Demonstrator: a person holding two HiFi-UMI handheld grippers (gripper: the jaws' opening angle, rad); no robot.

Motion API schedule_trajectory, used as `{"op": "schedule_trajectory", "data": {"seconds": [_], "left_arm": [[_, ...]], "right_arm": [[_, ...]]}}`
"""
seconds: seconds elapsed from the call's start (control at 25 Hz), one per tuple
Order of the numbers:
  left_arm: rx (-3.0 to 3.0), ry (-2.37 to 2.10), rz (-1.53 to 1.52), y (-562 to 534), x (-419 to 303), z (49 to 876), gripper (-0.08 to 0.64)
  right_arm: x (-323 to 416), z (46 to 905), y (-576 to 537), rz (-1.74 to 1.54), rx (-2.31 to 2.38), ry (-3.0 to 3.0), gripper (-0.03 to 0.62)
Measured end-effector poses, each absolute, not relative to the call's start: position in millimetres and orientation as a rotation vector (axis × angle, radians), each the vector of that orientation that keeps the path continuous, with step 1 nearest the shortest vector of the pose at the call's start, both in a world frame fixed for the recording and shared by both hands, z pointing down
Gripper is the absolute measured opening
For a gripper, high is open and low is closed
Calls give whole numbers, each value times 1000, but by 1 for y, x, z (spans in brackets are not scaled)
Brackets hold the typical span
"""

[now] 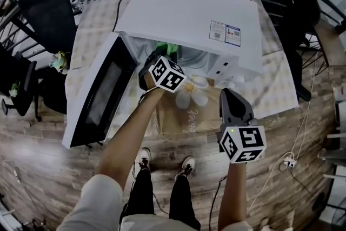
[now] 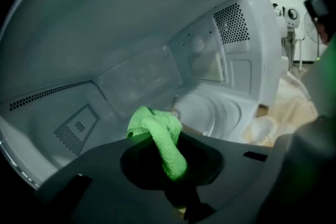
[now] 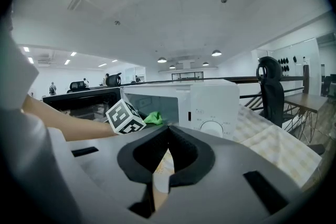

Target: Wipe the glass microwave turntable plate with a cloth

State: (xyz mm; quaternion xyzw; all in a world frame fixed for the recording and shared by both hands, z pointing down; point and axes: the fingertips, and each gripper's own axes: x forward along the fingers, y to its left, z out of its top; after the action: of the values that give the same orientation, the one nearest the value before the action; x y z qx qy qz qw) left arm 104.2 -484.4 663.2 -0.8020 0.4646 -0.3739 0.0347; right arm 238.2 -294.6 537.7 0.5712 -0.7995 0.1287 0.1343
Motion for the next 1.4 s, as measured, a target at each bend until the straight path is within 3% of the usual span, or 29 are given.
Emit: {"op": "schedule_trajectory", "data": {"seconds": [0.2, 0.48, 1.0, 1.4], "left_arm": [[-2701, 1264, -1098, -434, 130, 656, 57], [-2959, 1226, -745, -367, 122, 575, 57], [-2860, 1284, -389, -245, 37, 381, 58], [-2719, 1254, -260, -205, 4, 293, 58]], "right_arm": [[244, 504, -275, 357, 1681, -2309, 15], [251, 431, -235, 281, 1689, -2267, 15], [211, 302, -168, -36, 1699, -2249, 15], [193, 254, -160, -216, 1714, -2242, 14]]}}
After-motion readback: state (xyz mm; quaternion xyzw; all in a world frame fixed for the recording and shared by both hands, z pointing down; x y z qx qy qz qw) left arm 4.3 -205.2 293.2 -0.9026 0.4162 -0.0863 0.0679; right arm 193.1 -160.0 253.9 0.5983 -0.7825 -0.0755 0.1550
